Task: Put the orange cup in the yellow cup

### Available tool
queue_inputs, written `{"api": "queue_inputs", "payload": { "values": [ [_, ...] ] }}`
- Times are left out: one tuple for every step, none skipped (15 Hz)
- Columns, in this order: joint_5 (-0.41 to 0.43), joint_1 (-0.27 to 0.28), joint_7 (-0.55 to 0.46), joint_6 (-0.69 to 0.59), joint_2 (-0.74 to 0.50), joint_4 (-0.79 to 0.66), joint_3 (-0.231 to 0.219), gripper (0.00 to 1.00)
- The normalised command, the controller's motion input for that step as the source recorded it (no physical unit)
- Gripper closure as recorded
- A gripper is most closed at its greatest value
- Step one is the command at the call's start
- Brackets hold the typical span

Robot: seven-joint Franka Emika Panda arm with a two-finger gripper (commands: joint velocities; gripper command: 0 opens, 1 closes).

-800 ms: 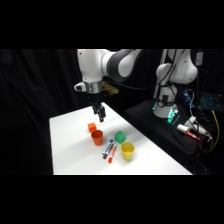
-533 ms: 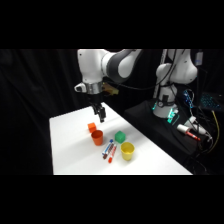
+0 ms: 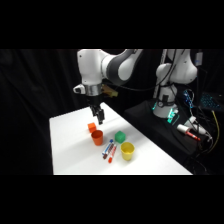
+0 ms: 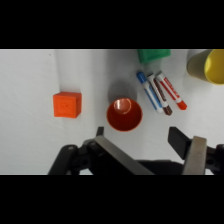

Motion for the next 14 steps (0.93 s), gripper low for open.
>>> {"api": "queue_inputs", "payload": {
  "values": [
    [-0.116,0.062,0.17,0.17,0.17,0.17,0.031,0.00],
    [-0.118,0.063,0.17,0.16,0.16,0.16,0.028,0.00],
    [-0.109,0.063,0.17,0.16,0.17,0.17,0.029,0.00],
    [-0.083,0.057,0.16,0.15,0.18,0.17,0.035,0.00],
    [-0.085,0.055,0.16,0.15,0.18,0.17,0.030,0.00],
    [-0.109,0.064,0.18,0.16,0.19,0.16,0.021,0.00],
    [-0.120,0.067,0.20,0.16,0.19,0.16,0.013,0.00],
    [-0.132,0.068,0.20,0.16,0.18,0.15,0.004,0.00],
    [-0.146,0.070,0.21,0.17,0.18,0.14,-0.006,0.00],
    [-0.125,0.063,0.20,0.18,0.19,0.13,-0.006,0.00],
    [-0.123,0.062,0.21,0.18,0.20,0.13,-0.014,0.00],
    [-0.115,0.058,0.20,0.19,0.20,0.13,-0.017,0.00],
    [-0.113,0.058,0.20,0.18,0.20,0.13,-0.023,0.00],
    [-0.103,0.056,0.20,0.18,0.20,0.13,-0.029,0.00]
  ]
}}
